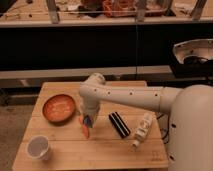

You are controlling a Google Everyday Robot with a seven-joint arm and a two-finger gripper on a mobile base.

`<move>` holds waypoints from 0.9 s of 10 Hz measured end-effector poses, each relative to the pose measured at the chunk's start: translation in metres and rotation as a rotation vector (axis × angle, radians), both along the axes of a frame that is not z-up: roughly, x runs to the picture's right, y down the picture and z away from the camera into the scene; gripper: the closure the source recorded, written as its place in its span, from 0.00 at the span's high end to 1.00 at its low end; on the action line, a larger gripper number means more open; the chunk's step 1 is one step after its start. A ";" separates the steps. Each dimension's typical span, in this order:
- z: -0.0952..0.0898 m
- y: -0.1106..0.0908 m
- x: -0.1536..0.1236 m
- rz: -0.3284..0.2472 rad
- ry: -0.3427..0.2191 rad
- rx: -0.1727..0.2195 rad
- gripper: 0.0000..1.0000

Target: Place the white sponge in the ceramic bowl

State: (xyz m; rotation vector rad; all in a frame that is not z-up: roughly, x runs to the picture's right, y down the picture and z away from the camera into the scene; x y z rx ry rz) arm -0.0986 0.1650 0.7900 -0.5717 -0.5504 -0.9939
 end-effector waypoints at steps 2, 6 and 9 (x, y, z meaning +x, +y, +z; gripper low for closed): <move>0.004 -0.010 -0.022 -0.018 -0.012 0.009 0.00; 0.013 -0.032 -0.043 -0.040 -0.017 0.020 0.00; 0.018 -0.047 -0.070 -0.065 -0.034 0.033 0.00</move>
